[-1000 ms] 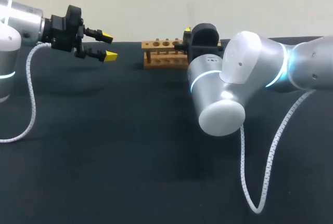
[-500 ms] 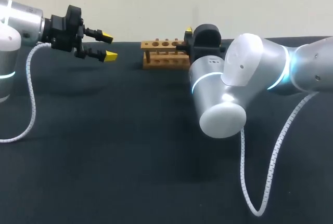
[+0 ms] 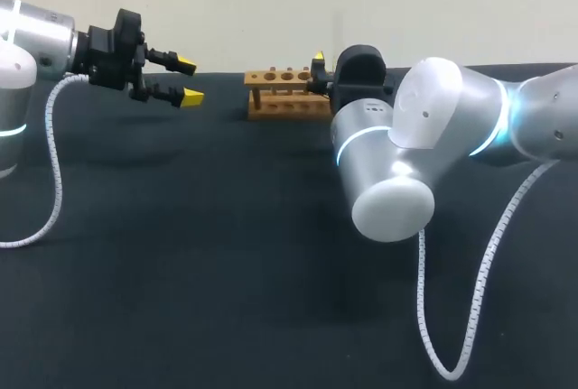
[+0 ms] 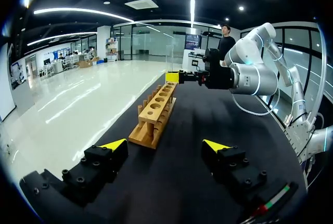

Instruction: Grasp the test tube, adjust it, and insert it.

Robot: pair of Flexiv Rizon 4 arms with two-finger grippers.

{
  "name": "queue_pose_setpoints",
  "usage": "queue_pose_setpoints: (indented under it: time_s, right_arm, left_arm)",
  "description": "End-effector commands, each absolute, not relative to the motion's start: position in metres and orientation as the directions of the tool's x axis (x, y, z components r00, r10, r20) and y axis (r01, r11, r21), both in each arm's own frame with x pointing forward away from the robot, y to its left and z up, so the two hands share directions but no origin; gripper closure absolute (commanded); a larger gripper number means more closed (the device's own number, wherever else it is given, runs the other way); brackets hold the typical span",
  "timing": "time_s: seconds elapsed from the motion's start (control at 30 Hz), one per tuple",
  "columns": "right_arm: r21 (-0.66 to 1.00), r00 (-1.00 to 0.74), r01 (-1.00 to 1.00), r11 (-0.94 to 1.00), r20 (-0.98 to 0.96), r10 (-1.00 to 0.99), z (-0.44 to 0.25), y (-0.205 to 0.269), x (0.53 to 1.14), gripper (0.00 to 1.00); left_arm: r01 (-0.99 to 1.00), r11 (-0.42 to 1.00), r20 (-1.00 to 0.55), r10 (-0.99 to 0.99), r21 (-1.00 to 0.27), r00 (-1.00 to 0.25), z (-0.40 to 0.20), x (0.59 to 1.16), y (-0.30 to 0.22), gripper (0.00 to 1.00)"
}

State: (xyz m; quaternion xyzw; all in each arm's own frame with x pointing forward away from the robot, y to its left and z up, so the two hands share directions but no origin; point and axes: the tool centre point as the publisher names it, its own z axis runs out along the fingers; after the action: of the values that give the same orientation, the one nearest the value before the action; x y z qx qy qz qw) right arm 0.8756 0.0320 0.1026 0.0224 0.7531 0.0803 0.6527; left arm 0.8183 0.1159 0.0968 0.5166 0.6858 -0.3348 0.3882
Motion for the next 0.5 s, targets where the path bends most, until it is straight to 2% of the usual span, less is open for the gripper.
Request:
queue_pose_setpoints:
  time_s: [0.03, 0.5]
  right_arm:
    - [0.162, -0.169, -0.143, 0.976, -0.976, 0.137, 0.109, 0.021, 0.866, 0.00]
    - [0.211, -0.234, -0.270, 0.939, -0.961, 0.149, 0.116, 0.012, 0.835, 0.00]
  left_arm:
    - [0.968, 0.243, -0.880, 0.446, -0.054, -0.161, 0.096, 0.817, 0.116, 0.00]
    - [0.968, 0.243, -0.880, 0.446, -0.054, -0.161, 0.096, 0.817, 0.116, 0.00]
